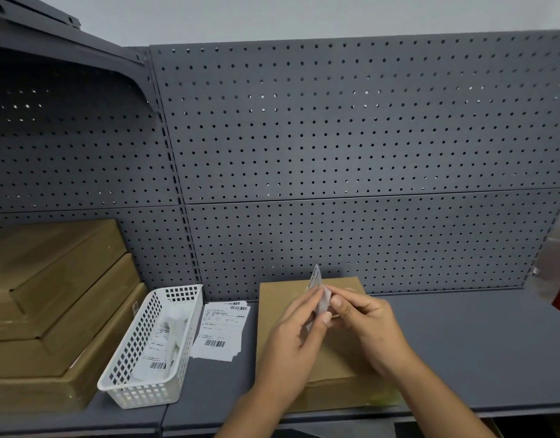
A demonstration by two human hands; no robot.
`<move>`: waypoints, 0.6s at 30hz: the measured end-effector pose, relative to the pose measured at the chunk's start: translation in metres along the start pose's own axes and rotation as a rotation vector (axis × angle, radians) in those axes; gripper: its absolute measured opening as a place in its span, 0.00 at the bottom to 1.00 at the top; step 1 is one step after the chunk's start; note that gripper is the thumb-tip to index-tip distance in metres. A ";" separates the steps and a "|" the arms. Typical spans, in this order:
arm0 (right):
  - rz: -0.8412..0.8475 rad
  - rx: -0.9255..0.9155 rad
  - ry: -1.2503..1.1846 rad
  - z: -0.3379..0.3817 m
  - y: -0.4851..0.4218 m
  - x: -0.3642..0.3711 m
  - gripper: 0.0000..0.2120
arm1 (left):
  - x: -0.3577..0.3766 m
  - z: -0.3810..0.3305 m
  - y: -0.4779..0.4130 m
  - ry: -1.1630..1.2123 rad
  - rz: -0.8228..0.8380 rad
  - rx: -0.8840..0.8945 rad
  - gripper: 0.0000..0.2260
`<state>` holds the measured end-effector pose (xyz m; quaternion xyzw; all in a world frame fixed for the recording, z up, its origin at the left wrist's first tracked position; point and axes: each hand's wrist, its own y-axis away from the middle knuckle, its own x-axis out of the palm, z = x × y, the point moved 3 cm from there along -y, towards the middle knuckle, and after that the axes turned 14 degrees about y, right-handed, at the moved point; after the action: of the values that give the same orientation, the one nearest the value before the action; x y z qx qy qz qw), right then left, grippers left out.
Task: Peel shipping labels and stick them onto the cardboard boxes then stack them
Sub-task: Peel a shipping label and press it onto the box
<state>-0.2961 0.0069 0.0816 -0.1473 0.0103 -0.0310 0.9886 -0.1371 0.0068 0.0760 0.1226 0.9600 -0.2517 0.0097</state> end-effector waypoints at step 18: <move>-0.074 -0.161 -0.050 0.060 0.018 0.010 0.24 | 0.007 -0.058 0.004 0.231 -0.076 0.089 0.15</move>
<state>-0.2832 0.0406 0.1336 -0.2274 -0.0175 -0.0630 0.9716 -0.1401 0.0396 0.1246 0.1146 0.9465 -0.2786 -0.1160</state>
